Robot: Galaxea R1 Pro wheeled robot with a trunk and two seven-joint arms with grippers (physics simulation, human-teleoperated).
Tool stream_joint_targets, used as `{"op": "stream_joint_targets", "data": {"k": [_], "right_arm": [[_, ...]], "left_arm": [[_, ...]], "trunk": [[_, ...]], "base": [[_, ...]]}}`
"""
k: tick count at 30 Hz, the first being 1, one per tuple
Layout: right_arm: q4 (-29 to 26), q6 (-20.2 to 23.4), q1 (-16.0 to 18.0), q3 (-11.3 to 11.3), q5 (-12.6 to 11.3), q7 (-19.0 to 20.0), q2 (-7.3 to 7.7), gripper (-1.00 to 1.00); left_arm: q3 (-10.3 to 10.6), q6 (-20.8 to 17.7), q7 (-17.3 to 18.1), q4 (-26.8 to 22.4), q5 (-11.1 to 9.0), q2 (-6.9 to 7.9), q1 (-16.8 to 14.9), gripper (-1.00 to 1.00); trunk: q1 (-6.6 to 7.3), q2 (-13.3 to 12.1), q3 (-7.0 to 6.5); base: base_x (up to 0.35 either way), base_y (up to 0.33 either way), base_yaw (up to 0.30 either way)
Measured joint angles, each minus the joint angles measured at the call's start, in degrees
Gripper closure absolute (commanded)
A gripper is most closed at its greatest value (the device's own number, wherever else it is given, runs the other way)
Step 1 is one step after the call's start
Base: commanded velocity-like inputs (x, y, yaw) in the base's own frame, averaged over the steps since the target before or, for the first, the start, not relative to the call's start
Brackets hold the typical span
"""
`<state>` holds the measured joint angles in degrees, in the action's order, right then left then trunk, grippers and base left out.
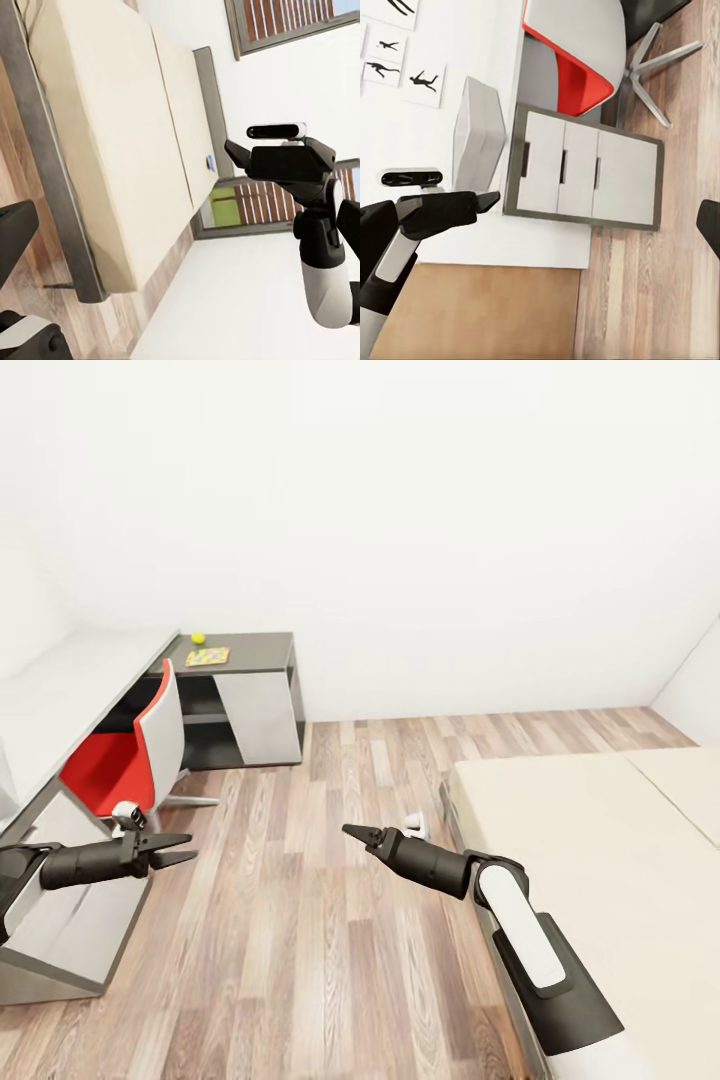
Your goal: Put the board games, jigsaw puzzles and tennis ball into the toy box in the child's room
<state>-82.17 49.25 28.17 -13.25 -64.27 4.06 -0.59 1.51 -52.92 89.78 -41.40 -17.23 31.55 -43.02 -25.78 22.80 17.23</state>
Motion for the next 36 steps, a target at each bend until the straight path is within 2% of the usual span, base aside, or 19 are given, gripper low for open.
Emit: {"op": "stream_joint_targets", "data": {"k": [8,19,36], "right_arm": [[0.0,0.0,0.0,0.0,0.0,0.0,0.00,-1.00],[0.0,0.0,0.0,0.0,0.0,0.0,-0.01,-1.00],[0.0,0.0,0.0,0.0,-0.1,0.1,0.00,-1.00]], "left_arm": [[0.0,0.0,0.0,0.0,0.0,-0.01,0.0,-1.00],[0.0,0.1,0.0,0.0,0.0,-0.03,0.0,-1.00],[0.0,0.1,0.0,0.0,0.0,-0.03,0.0,-1.00]], "trunk": [[0.01,0.0,0.00],[0.02,0.0,0.00],[0.02,0.0,0.01]], "base": [[-0.280,-0.089,0.126],[-0.091,-0.090,0.240],[-0.047,-0.077,0.029]]}}
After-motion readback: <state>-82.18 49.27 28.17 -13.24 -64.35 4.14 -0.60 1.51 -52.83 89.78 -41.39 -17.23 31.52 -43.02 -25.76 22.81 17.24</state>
